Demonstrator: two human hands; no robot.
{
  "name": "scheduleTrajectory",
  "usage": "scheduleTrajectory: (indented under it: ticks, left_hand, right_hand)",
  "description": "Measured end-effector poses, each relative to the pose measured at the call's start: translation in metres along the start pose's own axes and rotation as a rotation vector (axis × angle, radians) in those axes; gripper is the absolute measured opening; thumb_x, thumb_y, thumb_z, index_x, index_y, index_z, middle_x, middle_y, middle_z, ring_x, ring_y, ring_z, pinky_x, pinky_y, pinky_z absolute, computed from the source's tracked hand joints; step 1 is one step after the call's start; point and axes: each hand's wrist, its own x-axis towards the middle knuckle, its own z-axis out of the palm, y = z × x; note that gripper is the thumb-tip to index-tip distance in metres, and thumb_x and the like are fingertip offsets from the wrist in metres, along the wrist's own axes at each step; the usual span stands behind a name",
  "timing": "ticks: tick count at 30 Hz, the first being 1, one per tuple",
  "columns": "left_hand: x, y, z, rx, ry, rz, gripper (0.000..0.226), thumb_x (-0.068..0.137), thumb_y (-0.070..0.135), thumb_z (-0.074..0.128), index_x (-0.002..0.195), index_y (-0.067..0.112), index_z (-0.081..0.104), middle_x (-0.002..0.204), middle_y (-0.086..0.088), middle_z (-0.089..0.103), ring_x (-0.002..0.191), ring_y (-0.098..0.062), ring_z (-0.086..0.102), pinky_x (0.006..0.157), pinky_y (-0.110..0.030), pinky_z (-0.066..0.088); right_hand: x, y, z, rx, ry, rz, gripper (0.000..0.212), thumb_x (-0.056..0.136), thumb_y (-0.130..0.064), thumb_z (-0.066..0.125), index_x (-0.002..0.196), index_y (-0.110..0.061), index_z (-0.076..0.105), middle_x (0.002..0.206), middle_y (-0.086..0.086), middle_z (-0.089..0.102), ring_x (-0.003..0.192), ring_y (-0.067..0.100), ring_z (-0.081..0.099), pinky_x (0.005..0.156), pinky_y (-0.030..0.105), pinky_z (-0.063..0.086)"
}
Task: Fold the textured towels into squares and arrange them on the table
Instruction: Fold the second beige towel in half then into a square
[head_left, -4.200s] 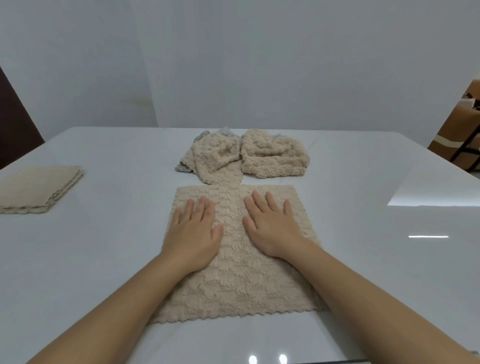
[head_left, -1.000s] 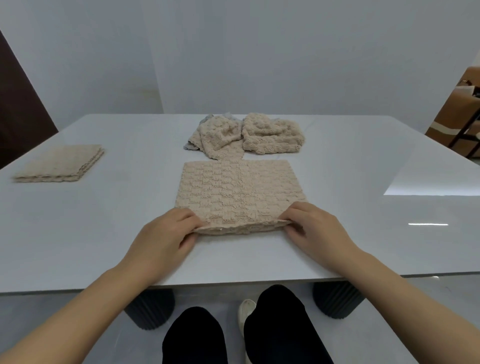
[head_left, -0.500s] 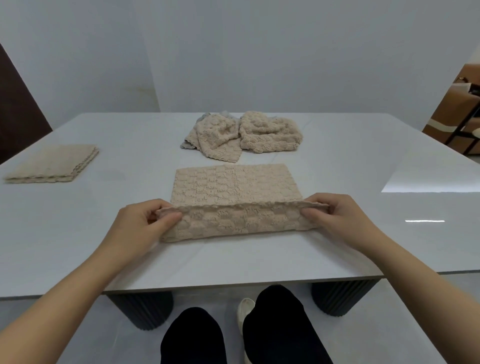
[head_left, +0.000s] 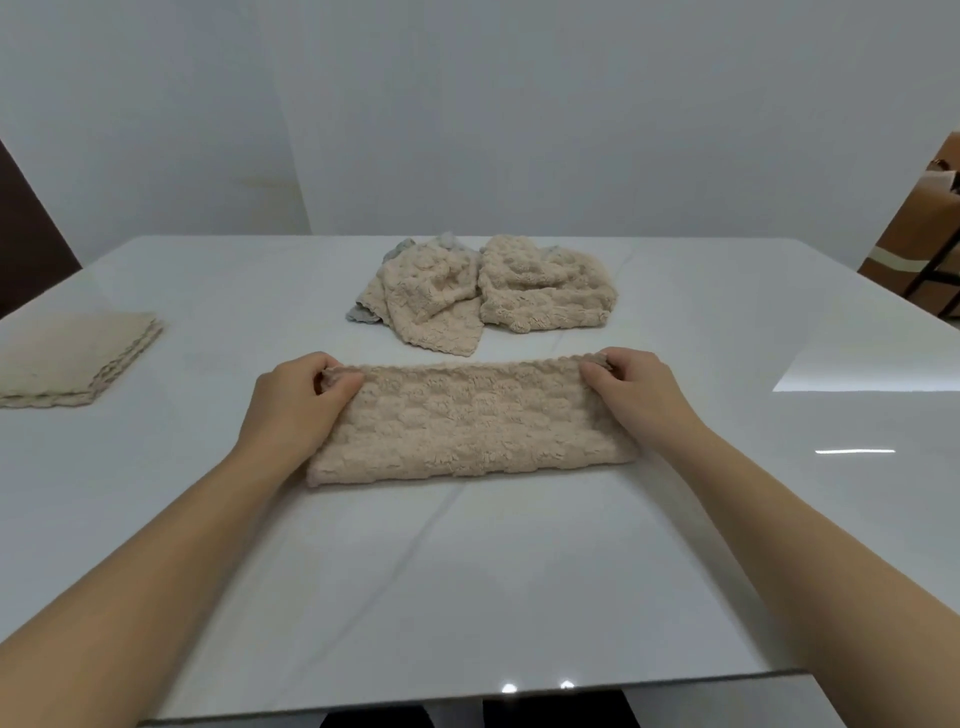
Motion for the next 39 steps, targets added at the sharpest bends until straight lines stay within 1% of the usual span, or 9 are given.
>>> scheduleTrajectory:
  ticks: [6, 11, 14, 17, 20, 26, 32, 35, 39]
  left_hand:
    - [0.024, -0.008, 0.018, 0.167, 0.010, 0.054, 0.019, 0.090, 0.034, 0.061, 0.086, 0.015, 0.063, 0.088, -0.001, 0.058, 0.084, -0.022, 0.054, 0.073, -0.033, 0.040]
    - [0.028, -0.016, 0.025, 0.285, -0.027, 0.102, 0.029, 0.093, 0.035, 0.056, 0.109, 0.013, 0.065, 0.114, -0.003, 0.063, 0.110, -0.027, 0.051, 0.093, -0.044, 0.037]
    - [0.029, -0.015, 0.025, 0.271, -0.041, 0.143, 0.019, 0.092, 0.032, 0.057, 0.097, 0.015, 0.062, 0.101, 0.000, 0.061, 0.103, -0.025, 0.050, 0.088, -0.042, 0.037]
    - [0.028, -0.012, 0.025, 0.208, -0.026, 0.158, 0.014, 0.089, 0.025, 0.061, 0.082, 0.014, 0.055, 0.084, 0.003, 0.055, 0.088, -0.023, 0.050, 0.075, -0.036, 0.039]
    - [0.027, -0.009, 0.024, 0.125, -0.020, 0.150, 0.017, 0.086, 0.020, 0.065, 0.077, 0.014, 0.052, 0.081, 0.001, 0.055, 0.076, -0.015, 0.050, 0.062, -0.024, 0.035]
    - [0.023, -0.009, 0.021, 0.004, -0.061, 0.095, 0.019, 0.083, 0.018, 0.071, 0.074, 0.018, 0.054, 0.092, 0.011, 0.064, 0.081, 0.002, 0.055, 0.066, -0.013, 0.038]
    - [0.019, -0.007, 0.019, -0.028, -0.043, 0.082, 0.019, 0.081, 0.019, 0.074, 0.073, 0.017, 0.057, 0.072, 0.006, 0.059, 0.066, -0.005, 0.051, 0.057, -0.014, 0.035]
    - [0.020, -0.007, 0.014, -0.125, -0.046, 0.063, 0.019, 0.079, 0.020, 0.077, 0.071, 0.018, 0.060, 0.076, 0.001, 0.063, 0.068, -0.017, 0.055, 0.065, -0.026, 0.042]
    - [0.024, -0.014, 0.009, -0.267, -0.045, 0.031, 0.019, 0.077, 0.020, 0.079, 0.070, 0.021, 0.060, 0.085, 0.000, 0.065, 0.074, -0.021, 0.058, 0.070, -0.034, 0.047]
  right_hand:
    - [0.030, 0.000, 0.014, -0.179, 0.034, -0.041, 0.015, 0.090, -0.022, 0.060, 0.076, -0.017, 0.059, 0.075, -0.007, 0.060, 0.073, 0.014, 0.056, 0.066, 0.029, 0.043]
    - [0.036, 0.012, 0.021, -0.265, -0.052, -0.113, 0.001, 0.086, -0.020, 0.060, 0.086, -0.020, 0.061, 0.102, -0.006, 0.069, 0.096, 0.020, 0.062, 0.088, 0.046, 0.047]
    - [0.037, 0.010, 0.017, -0.307, -0.130, -0.153, 0.005, 0.083, -0.016, 0.060, 0.084, -0.019, 0.057, 0.113, -0.008, 0.066, 0.106, 0.020, 0.057, 0.094, 0.048, 0.041]
    - [0.038, 0.009, 0.015, -0.355, -0.161, -0.198, 0.008, 0.080, -0.015, 0.062, 0.079, -0.020, 0.055, 0.100, -0.005, 0.063, 0.097, 0.019, 0.056, 0.091, 0.046, 0.041]
    - [0.034, 0.011, 0.015, -0.247, -0.183, -0.214, 0.013, 0.075, -0.008, 0.065, 0.075, -0.017, 0.055, 0.089, -0.004, 0.057, 0.083, 0.016, 0.057, 0.080, 0.035, 0.046]
    - [0.030, 0.009, 0.012, -0.142, -0.205, -0.225, 0.026, 0.071, 0.001, 0.066, 0.068, -0.020, 0.051, 0.104, -0.005, 0.058, 0.082, 0.000, 0.056, 0.067, 0.011, 0.040]
    - [0.029, 0.013, 0.009, -0.086, -0.201, -0.174, 0.023, 0.075, 0.000, 0.065, 0.070, -0.019, 0.055, 0.096, -0.007, 0.068, 0.077, -0.009, 0.057, 0.064, 0.007, 0.039]
    - [0.030, 0.015, 0.005, -0.046, -0.170, -0.149, 0.021, 0.080, -0.006, 0.069, 0.070, -0.021, 0.057, 0.090, -0.010, 0.068, 0.066, -0.001, 0.056, 0.060, 0.010, 0.041]
    - [0.031, 0.016, 0.001, 0.119, -0.151, -0.094, 0.019, 0.080, -0.004, 0.072, 0.071, -0.016, 0.061, 0.084, 0.000, 0.067, 0.056, -0.004, 0.052, 0.060, 0.011, 0.040]
